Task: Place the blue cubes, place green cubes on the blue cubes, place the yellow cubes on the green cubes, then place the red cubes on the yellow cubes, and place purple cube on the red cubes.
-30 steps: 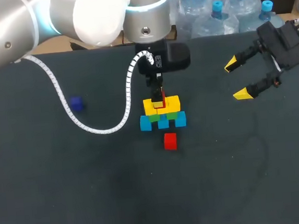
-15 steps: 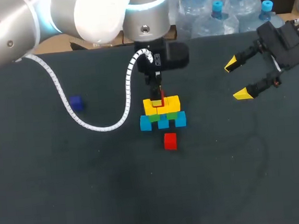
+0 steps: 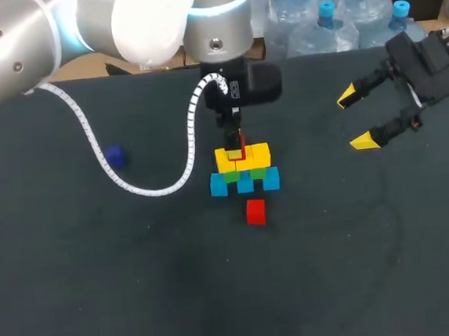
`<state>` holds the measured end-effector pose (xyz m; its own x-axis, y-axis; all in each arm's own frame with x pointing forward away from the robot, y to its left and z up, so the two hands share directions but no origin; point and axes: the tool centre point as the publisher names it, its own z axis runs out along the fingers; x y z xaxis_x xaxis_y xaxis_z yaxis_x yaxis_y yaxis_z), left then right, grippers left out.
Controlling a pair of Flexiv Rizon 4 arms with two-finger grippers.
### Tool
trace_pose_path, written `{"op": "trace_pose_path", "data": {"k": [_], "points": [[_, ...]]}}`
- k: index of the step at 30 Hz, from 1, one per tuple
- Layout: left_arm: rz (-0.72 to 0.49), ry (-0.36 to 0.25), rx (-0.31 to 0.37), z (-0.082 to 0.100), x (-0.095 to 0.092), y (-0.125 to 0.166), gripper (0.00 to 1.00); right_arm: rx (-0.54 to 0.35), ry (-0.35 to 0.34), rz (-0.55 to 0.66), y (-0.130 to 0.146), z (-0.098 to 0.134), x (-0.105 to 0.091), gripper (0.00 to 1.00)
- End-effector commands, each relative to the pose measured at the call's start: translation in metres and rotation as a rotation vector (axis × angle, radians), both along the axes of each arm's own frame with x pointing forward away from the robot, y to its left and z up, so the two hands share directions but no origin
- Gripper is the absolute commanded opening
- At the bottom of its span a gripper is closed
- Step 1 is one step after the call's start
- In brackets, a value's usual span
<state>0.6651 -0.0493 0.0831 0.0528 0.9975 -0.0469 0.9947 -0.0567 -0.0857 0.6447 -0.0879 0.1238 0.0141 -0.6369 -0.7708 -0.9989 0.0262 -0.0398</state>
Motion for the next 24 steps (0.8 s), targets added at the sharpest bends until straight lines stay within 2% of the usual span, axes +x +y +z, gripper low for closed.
{"op": "trace_pose_path", "data": {"k": [1,24], "points": [[-0.004,0.004,0.003,0.0018,0.0037,-0.0002,0.0,0.001,-0.001,0.0,0.0002,-0.0003,-0.0002,1.0],[-0.005,0.015,0.002,-0.0023,0.0044,0.0021,0.0,0.001,-0.001,0.0,0.0002,-0.0003,-0.0002,1.0]]}}
